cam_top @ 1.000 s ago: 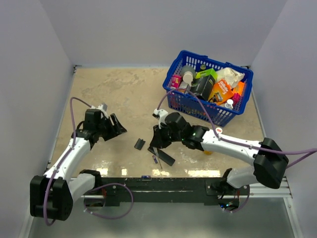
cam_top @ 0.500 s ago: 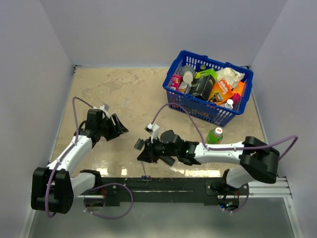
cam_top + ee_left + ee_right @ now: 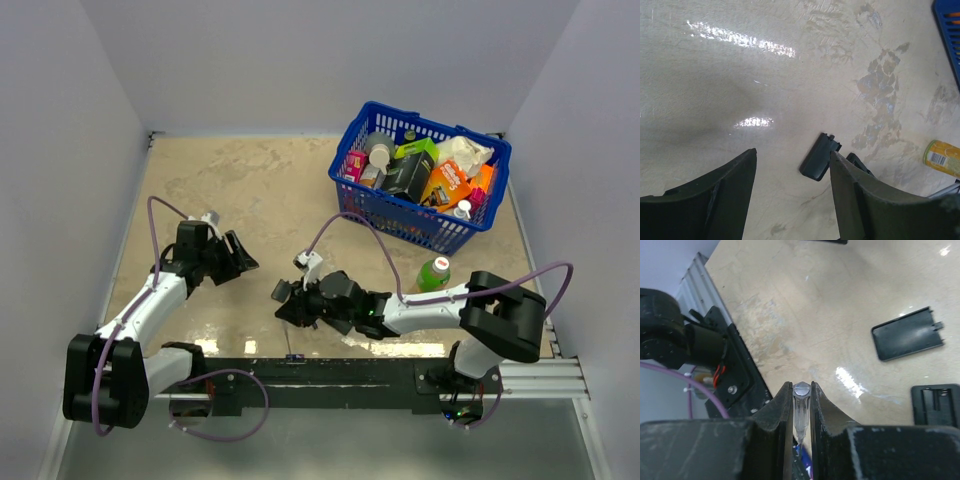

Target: Unload the batteries from the remote control

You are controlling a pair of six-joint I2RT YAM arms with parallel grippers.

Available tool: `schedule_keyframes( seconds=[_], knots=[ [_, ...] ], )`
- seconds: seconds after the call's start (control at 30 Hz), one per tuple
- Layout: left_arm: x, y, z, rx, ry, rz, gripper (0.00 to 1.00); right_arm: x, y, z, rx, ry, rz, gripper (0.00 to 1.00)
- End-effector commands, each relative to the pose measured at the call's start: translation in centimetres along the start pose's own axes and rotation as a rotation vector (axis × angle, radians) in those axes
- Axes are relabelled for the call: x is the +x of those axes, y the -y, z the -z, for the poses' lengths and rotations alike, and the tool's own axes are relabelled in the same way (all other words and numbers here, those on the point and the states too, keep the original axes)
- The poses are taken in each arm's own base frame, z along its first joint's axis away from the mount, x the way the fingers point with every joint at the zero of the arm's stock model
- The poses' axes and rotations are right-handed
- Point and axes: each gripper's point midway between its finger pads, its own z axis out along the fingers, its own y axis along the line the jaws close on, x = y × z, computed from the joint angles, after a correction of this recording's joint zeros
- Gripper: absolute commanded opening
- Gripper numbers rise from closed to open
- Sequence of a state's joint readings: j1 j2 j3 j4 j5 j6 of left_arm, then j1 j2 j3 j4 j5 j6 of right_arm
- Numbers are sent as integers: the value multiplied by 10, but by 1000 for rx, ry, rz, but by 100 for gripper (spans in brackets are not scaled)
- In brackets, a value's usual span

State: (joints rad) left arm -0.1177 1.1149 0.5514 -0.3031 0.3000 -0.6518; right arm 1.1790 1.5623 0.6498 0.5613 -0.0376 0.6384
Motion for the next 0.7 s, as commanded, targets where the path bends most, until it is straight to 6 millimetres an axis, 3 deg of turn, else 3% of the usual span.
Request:
schedule_keyframes(
  seconds=[0.0, 0.27, 0.43, 0.67],
  knots=[
    [-11, 0, 0, -6, 38, -7, 64, -25, 9, 0, 77, 101, 82, 0],
    [-11, -4, -1, -24, 43, -5, 64, -60, 13, 6, 176, 161, 181, 0],
    [-11, -9, -1, -46, 51, -8, 64, -81, 26, 8, 281, 215, 231, 0],
    [-7, -10, -1, -44, 46, -4, 64, -89, 41, 3, 366, 232, 280, 0]
  ],
)
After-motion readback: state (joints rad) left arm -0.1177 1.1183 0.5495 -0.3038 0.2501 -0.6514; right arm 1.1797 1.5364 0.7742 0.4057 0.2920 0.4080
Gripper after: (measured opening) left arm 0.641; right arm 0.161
